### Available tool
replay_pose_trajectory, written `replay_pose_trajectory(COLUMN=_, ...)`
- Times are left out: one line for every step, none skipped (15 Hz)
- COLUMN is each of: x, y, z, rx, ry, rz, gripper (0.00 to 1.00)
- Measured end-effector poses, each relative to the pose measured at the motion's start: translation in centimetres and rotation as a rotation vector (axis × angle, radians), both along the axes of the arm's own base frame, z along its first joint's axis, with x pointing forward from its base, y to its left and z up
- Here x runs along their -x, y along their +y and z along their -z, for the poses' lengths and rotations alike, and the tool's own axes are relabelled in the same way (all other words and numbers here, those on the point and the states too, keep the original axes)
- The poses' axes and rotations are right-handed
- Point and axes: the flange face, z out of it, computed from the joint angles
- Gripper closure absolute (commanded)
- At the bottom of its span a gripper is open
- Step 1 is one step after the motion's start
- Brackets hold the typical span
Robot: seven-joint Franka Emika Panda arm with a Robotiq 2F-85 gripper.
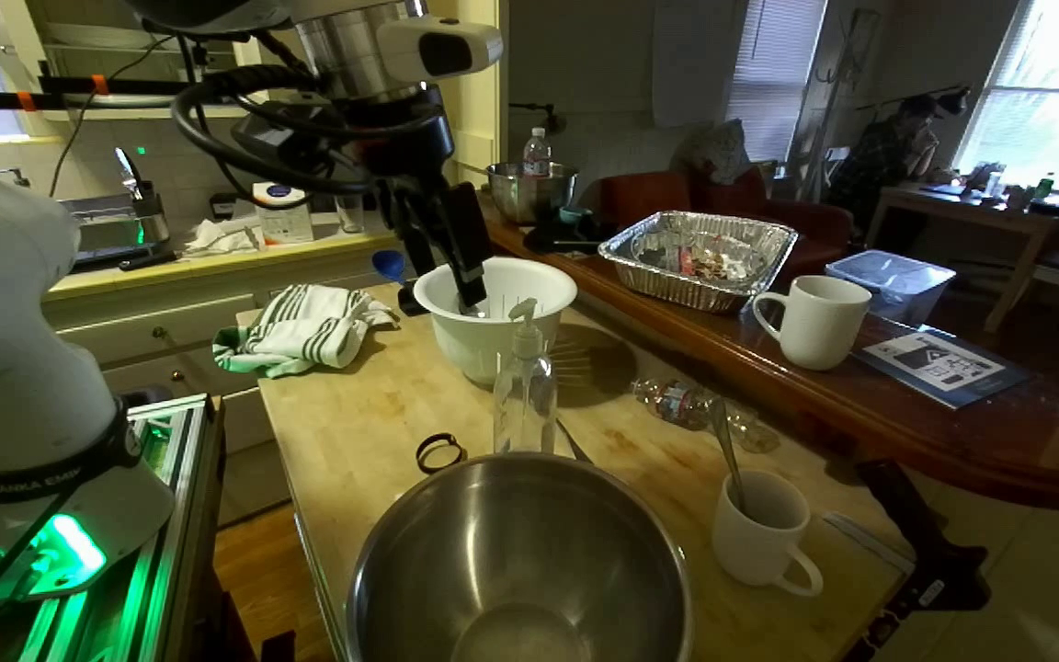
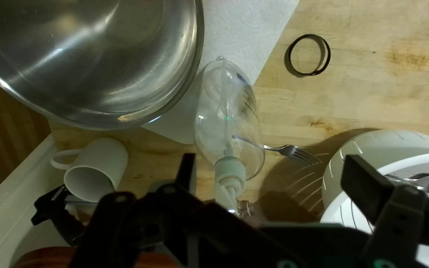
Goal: Put the spoon inside the dish
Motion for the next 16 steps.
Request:
replay_pose_trajectory(x=0.0, y=0.0, z=0.0, rx=0.0, ry=0.0, rz=0.0, gripper=0.0)
replay_pose_trajectory(x=0.0, y=0.0, z=0.0, rx=0.0, ry=0.0, rz=0.0, gripper=0.0)
replay_pose_trajectory(x=0.0, y=0.0, z=0.0, rx=0.0, ry=0.0, rz=0.0, gripper=0.0)
replay_pose_trajectory(x=0.0, y=0.0, z=0.0, rx=0.0, ry=0.0, rz=0.0, gripper=0.0)
replay_pose_trajectory(x=0.0, y=0.0, z=0.0, rx=0.0, ry=0.0, rz=0.0, gripper=0.0)
replay_pose_trajectory(x=0.0, y=0.0, z=0.0, rx=0.0, ry=0.0, rz=0.0, gripper=0.0)
replay_pose_trajectory(x=0.0, y=0.0, z=0.0, rx=0.0, ry=0.0, rz=0.0, gripper=0.0)
replay_pose_trajectory(x=0.0, y=0.0, z=0.0, rx=0.0, ry=0.0, rz=0.0, gripper=0.0)
replay_pose_trajectory(x=0.0, y=0.0, z=0.0, rx=0.0, ry=0.0, rz=0.0, gripper=0.0)
replay_pose_trajectory(x=0.0, y=0.0, z=0.0, rx=0.0, ry=0.0, rz=0.0, gripper=0.0)
replay_pose_trajectory(x=0.0, y=0.0, z=0.0, rx=0.0, ry=0.0, rz=0.0, gripper=0.0)
replay_pose_trajectory(x=0.0, y=0.0, z=0.0, rx=0.0, ry=0.0, rz=0.0, gripper=0.0)
replay_pose_trajectory(x=-0.1, y=0.1, z=-0.1, rx=0.004, ry=-0.002, rz=-0.007, gripper=0.0)
replay_pose_trajectory(x=-0.2, y=0.4, z=-0.2, rx=0.015, ry=-0.006, rz=-0.032, gripper=0.0)
replay_pose_trajectory(x=-0.4, y=0.9, z=-0.4, rx=0.033, ry=-0.009, rz=-0.069, gripper=0.0)
replay_pose_trajectory(x=-0.7, y=1.4, z=-0.6, rx=0.054, ry=-0.01, rz=-0.11, gripper=0.0)
